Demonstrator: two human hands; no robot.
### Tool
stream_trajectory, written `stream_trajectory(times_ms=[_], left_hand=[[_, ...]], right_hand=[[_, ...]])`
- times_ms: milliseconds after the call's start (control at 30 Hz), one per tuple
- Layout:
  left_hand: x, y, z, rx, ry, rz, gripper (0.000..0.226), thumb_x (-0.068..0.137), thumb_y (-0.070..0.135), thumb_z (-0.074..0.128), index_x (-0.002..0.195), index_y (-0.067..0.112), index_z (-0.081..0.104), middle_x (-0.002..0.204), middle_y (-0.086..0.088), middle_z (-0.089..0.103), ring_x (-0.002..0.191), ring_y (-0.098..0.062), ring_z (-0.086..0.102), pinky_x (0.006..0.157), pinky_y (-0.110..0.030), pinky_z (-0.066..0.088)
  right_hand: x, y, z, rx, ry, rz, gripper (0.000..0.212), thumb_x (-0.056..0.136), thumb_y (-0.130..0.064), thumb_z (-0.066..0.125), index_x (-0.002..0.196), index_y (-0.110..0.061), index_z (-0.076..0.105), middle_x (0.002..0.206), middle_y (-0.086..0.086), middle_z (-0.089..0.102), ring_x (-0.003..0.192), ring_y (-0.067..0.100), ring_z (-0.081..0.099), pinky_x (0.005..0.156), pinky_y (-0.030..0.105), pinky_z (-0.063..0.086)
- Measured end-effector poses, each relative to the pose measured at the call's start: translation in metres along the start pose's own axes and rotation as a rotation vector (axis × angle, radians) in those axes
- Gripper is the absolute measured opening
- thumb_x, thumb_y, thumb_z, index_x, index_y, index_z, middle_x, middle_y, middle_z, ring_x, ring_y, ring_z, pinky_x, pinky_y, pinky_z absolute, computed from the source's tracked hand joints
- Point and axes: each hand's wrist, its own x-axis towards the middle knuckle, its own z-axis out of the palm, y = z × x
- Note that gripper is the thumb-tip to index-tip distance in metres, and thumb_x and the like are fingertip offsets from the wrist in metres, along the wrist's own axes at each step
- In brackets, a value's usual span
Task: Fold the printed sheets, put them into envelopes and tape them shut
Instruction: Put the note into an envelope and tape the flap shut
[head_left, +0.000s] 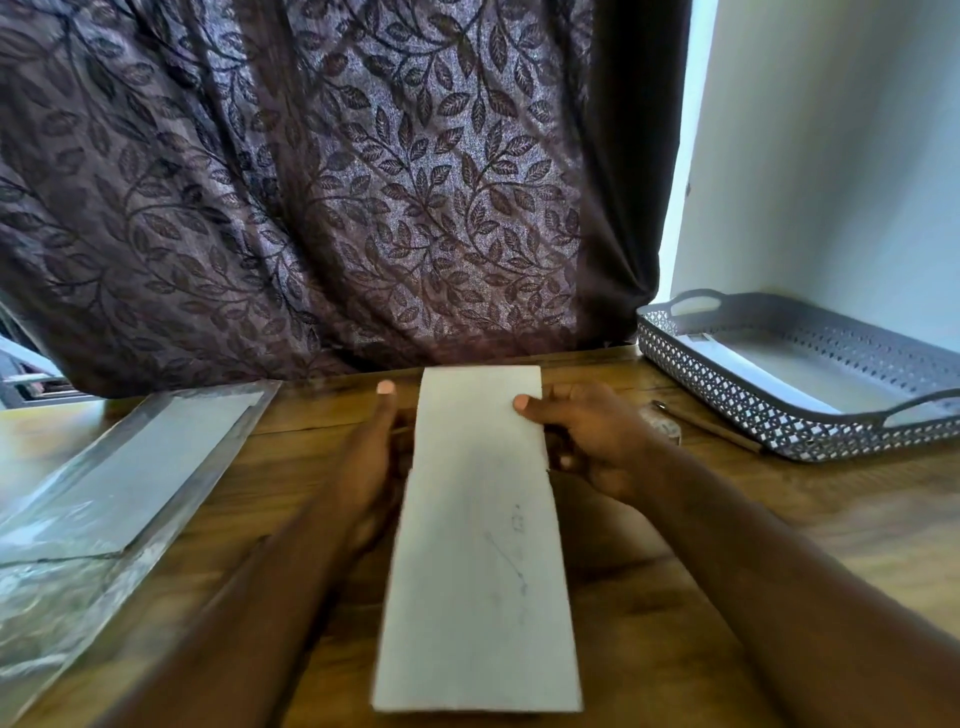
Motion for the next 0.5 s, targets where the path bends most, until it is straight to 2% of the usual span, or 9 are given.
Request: stream_trajectory(times_ms=[67, 100, 133, 200, 267, 300, 367, 433, 500], left_hand=[[0.002, -0.001, -0.004, 0.047, 0.050, 0.073, 0.038, 0.100, 0.050, 0.048, 0.108, 0.018, 0.069, 0.101, -0.014, 0.076, 0.091, -0.029, 0.071, 0.078, -0.040, 0.058], [0.001, 0.000, -0.007, 0.118, 0.089, 0.094, 0.023, 0.097, 0.039, 0.060, 0.109, 0.021, 0.066, 0.102, -0.012, 0.076, 0.089, -0.028, 0.073, 0.077, -0.042, 0.060], [0.006, -0.003, -0.011, 0.198, 0.118, 0.109, 0.023, 0.091, 0.032, 0.070, 0.112, 0.025, 0.063, 0.105, -0.012, 0.074, 0.088, -0.028, 0.074, 0.079, -0.047, 0.061], [0.012, -0.009, -0.016, 0.391, 0.138, 0.106, 0.044, 0.084, 0.028, 0.079, 0.120, 0.032, 0.054, 0.108, -0.009, 0.072, 0.080, -0.027, 0.075, 0.076, -0.052, 0.062], [0.012, -0.011, -0.018, 0.596, 0.165, 0.188, 0.046, 0.085, 0.029, 0.077, 0.123, 0.031, 0.052, 0.099, -0.002, 0.071, 0.074, -0.018, 0.071, 0.066, -0.038, 0.059], [0.010, -0.011, -0.017, 0.718, 0.172, 0.235, 0.044, 0.087, 0.028, 0.076, 0.124, 0.029, 0.052, 0.093, 0.002, 0.069, 0.075, -0.011, 0.067, 0.062, -0.029, 0.051], [0.008, -0.011, -0.014, 0.906, 0.173, 0.302, 0.044, 0.087, 0.027, 0.075, 0.126, 0.025, 0.055, 0.093, 0.005, 0.066, 0.081, -0.008, 0.060, 0.061, -0.020, 0.039], [0.010, -0.015, -0.013, 1.025, 0.181, 0.321, 0.047, 0.086, 0.029, 0.077, 0.127, 0.022, 0.057, 0.104, 0.004, 0.063, 0.091, -0.012, 0.058, 0.065, -0.021, 0.041], [0.012, -0.017, -0.012, 1.124, 0.199, 0.351, 0.050, 0.084, 0.032, 0.078, 0.129, 0.021, 0.057, 0.120, -0.002, 0.059, 0.104, -0.018, 0.057, 0.079, -0.028, 0.047]], right_hand=[[-0.003, 0.003, 0.002, -0.158, -0.010, 0.042, 0.017, 0.093, -0.020, 0.070, 0.097, -0.004, 0.072, 0.089, 0.006, 0.078, 0.068, 0.016, 0.068, 0.048, 0.023, 0.043], [-0.003, 0.005, 0.003, -0.227, -0.001, 0.049, 0.020, 0.092, -0.021, 0.071, 0.098, -0.001, 0.071, 0.089, 0.006, 0.078, 0.066, 0.016, 0.067, 0.045, 0.023, 0.042], [-0.003, 0.007, 0.005, -0.295, 0.016, 0.042, 0.021, 0.092, -0.021, 0.072, 0.098, -0.001, 0.070, 0.089, 0.006, 0.077, 0.061, 0.016, 0.065, 0.043, 0.024, 0.042], [0.000, 0.010, 0.007, -0.515, 0.087, -0.017, 0.019, 0.091, -0.023, 0.073, 0.096, -0.006, 0.066, 0.087, 0.006, 0.075, 0.049, 0.016, 0.059, 0.043, 0.024, 0.042], [0.003, 0.010, 0.008, -0.782, 0.159, -0.102, 0.022, 0.089, -0.026, 0.074, 0.102, -0.014, 0.062, 0.084, 0.004, 0.072, 0.042, 0.009, 0.058, 0.041, 0.021, 0.043], [0.004, 0.011, 0.007, -0.864, 0.169, -0.127, 0.025, 0.088, -0.027, 0.076, 0.105, -0.015, 0.062, 0.085, 0.003, 0.071, 0.045, 0.008, 0.060, 0.043, 0.021, 0.044], [0.007, 0.013, 0.006, -0.948, 0.171, -0.137, 0.029, 0.085, -0.029, 0.078, 0.107, -0.015, 0.065, 0.091, 0.002, 0.070, 0.062, 0.012, 0.066, 0.051, 0.026, 0.052], [0.009, 0.017, 0.006, -1.010, 0.182, -0.145, 0.029, 0.085, -0.029, 0.077, 0.108, -0.015, 0.065, 0.096, 0.002, 0.068, 0.076, 0.016, 0.066, 0.062, 0.033, 0.060], [0.011, 0.017, 0.002, -1.054, 0.193, -0.192, 0.027, 0.089, -0.025, 0.070, 0.113, -0.015, 0.064, 0.099, 0.001, 0.068, 0.080, 0.016, 0.065, 0.061, 0.032, 0.059]])
